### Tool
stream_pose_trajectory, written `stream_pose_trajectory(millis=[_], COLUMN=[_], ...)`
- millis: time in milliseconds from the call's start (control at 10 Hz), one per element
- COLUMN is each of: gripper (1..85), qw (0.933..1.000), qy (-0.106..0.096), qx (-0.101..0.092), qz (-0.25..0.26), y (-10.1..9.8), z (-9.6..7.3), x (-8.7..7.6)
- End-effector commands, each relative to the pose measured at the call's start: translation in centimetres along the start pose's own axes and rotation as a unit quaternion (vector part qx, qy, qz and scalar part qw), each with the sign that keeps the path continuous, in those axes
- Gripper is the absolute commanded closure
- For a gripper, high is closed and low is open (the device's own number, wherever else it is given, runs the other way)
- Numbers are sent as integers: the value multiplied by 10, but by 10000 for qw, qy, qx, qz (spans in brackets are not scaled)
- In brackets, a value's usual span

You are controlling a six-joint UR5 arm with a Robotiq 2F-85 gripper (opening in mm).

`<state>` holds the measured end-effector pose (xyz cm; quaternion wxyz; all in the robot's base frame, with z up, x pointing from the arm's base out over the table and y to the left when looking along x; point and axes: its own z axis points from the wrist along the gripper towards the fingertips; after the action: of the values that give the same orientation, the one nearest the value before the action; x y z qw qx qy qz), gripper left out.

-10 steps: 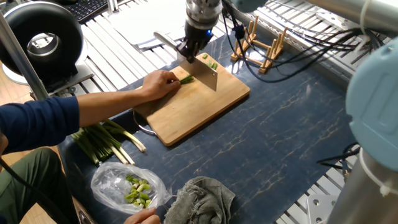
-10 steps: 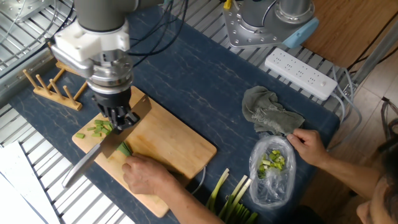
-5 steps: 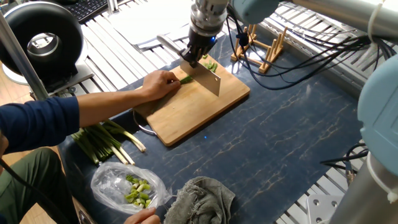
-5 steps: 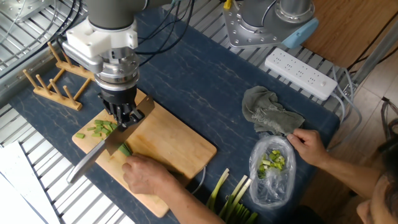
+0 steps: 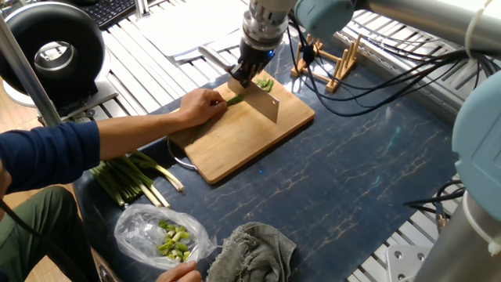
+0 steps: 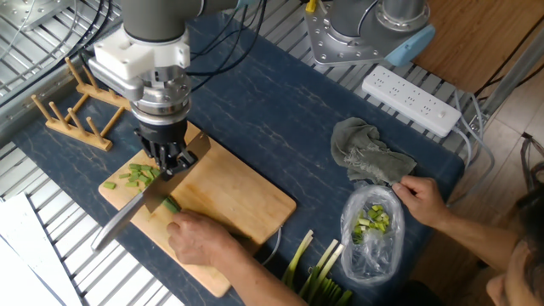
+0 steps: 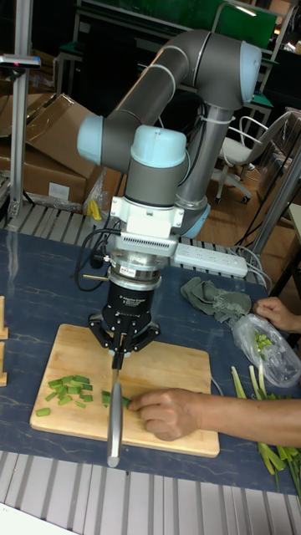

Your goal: Chop the scallions

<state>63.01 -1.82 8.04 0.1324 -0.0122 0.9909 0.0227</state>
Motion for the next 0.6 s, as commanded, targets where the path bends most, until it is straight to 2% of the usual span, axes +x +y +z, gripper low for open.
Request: stream_pose_trajectory(millis=[0, 500], gripper=[843, 843], qw=[10000, 9999], qy=[-92, -153], qx=[-28, -19], qz=[18, 24], y=[-1, 2], z=[7, 13], x=[-6, -9])
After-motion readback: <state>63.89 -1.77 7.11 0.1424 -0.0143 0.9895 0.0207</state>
